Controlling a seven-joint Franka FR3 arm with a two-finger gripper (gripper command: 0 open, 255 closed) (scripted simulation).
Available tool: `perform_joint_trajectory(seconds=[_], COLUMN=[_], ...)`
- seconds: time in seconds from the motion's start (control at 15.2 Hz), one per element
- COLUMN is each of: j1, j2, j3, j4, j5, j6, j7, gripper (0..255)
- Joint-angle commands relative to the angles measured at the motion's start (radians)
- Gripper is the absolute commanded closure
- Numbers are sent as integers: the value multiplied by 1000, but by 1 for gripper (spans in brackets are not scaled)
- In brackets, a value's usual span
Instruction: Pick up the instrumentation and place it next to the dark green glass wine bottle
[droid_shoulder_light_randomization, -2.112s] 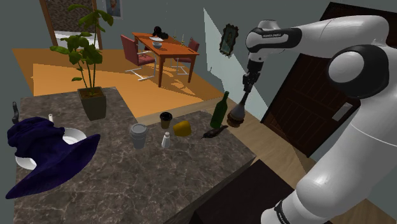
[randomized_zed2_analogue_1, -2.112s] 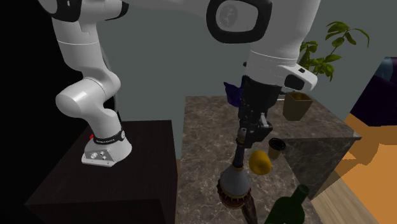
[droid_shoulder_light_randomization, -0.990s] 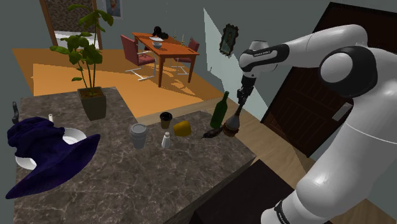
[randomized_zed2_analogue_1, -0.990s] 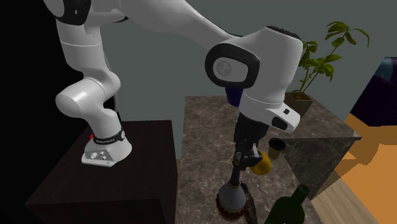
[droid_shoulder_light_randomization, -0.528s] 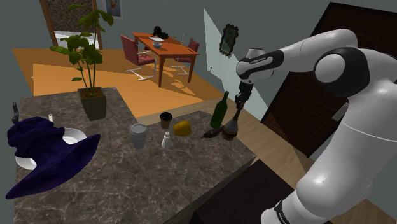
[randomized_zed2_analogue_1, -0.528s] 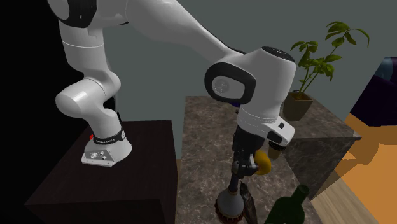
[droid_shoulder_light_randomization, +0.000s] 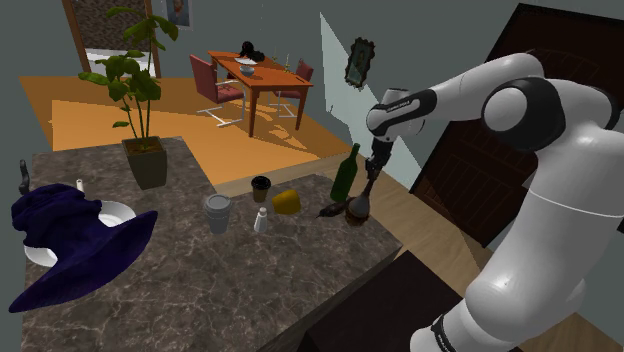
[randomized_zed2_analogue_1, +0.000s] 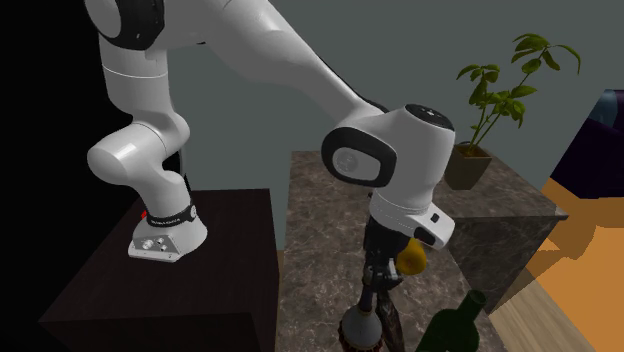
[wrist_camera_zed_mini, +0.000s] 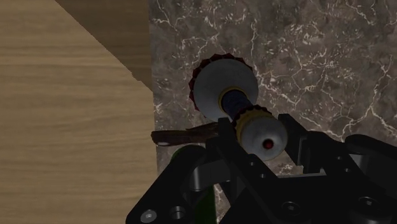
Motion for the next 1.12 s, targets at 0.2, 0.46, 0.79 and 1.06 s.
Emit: perform_joint_trajectory(seconds=[0.2, 0.46, 0.79, 1.06], j1=[-2, -2, -2, 3], j2=[15, 15, 16, -16], j3=[1, 1, 1, 0], j4=[-7, -7, -7, 22], j5=[2, 2, 2, -2], j6=[25, 25, 25, -35], j7=[-1, -1, -1, 2], gripper=[255, 255, 0, 0])
